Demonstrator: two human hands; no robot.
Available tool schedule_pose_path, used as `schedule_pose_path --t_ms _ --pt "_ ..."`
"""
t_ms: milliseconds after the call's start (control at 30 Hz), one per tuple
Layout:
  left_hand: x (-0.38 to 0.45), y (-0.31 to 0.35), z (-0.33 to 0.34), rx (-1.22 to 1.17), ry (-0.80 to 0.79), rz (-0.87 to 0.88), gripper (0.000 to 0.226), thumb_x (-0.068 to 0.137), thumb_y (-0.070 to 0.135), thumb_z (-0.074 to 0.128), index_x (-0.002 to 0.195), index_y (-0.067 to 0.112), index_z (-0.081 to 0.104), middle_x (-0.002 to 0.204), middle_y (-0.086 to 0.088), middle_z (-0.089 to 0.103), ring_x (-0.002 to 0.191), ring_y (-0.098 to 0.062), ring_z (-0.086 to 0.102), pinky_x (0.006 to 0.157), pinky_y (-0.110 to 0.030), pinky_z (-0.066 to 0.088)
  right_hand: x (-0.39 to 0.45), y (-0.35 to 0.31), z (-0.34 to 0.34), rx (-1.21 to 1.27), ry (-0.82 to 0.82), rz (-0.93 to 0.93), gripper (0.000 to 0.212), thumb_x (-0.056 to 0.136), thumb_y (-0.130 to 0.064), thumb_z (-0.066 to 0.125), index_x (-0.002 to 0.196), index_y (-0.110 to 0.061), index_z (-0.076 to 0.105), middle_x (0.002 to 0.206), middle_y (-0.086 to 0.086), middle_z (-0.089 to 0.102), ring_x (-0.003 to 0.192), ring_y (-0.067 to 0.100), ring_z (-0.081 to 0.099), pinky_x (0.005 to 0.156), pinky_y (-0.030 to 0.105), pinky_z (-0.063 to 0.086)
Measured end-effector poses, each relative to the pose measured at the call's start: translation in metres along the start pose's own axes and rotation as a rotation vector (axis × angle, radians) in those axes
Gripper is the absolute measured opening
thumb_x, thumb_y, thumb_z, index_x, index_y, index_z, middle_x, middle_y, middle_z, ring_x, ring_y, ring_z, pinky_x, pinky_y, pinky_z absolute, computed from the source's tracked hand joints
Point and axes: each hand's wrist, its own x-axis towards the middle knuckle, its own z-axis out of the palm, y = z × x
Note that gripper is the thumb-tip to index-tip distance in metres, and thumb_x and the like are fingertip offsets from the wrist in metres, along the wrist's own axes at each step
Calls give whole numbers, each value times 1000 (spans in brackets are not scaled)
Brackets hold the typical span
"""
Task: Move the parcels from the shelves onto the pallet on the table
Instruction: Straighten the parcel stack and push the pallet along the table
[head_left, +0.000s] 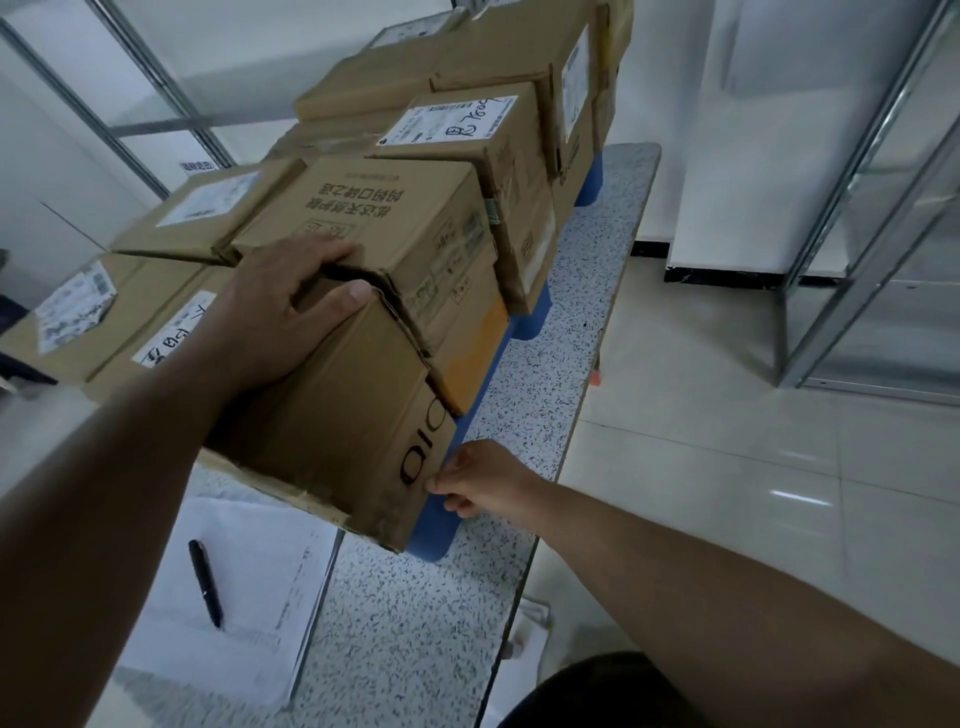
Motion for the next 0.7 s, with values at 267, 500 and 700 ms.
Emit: schedule_pose_path --t_ms 267,500,700 --pt "40 23 -9 -53 86 -91 58 84 57 54 132 26 50 137 -2 49 124 -19 42 93 -29 27 18 -31 -89 -83 372 -47 19 81 -17 65 67 -11 54 71 12 59 68 23 57 71 41 53" --pt "113 54 0 -16 69 -71 59 87 55 52 140 31 41 144 3 41 131 -18 37 98 -31 28 41 -74 -151 -143 521 -152 33 95 -16 48 118 5 58 103 20 60 93 27 56 78 32 43" --pt "157 71 13 -23 10 -37 47 86 55 54 126 30 54 115 10 55 106 -16 50 79 -30 36 63 -92 -167 -178 525 -143 38 100 -22 40 132 -3 49 132 17 52 120 29 49 96 32 37"
